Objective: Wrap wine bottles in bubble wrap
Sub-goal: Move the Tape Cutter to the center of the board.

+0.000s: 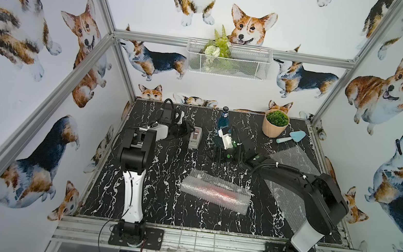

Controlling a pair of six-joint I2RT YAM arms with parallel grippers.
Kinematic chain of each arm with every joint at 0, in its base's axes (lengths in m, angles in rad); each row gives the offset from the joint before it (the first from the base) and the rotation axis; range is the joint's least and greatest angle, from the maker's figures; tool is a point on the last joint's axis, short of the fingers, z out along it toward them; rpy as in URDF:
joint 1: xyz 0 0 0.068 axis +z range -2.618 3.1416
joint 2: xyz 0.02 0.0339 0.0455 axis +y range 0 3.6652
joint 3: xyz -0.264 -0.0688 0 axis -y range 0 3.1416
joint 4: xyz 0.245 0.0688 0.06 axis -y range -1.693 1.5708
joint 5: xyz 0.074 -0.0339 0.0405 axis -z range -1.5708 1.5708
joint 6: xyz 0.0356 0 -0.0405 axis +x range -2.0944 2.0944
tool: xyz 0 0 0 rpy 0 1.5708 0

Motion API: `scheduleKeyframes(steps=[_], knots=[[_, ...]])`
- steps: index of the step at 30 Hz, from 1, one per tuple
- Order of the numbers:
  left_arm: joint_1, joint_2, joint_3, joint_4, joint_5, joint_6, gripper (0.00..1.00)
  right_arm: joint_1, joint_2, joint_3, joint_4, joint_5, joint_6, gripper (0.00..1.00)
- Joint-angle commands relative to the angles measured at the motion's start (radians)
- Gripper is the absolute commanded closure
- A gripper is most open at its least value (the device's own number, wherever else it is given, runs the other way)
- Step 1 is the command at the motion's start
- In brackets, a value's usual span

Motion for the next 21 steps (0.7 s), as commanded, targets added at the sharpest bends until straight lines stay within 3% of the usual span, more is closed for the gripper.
scheduleKeyframes(steps=[1, 7, 16, 21], knots=[[-0.02, -0.051, -0.076, -0.017, 0.003, -0.063, 0.69, -0.003, 0.005, 0.014, -0.009, -0.011, -0.009, 0.26], [-0.035, -0.117, -0.234, 0.086, -0.028, -0.176, 0.71, -0.004, 0.029, 0.024, -0.014, -0.022, 0.053, 0.28], [-0.084, -0.212, -0.321, 0.084, -0.066, -0.202, 0.7, -0.012, 0.119, 0.045, 0.055, -0.096, 0.305, 0.31], [-0.085, -0.232, -0.309, 0.022, -0.076, -0.142, 0.7, -0.014, 0.194, 0.098, 0.07, -0.093, 0.408, 0.34]])
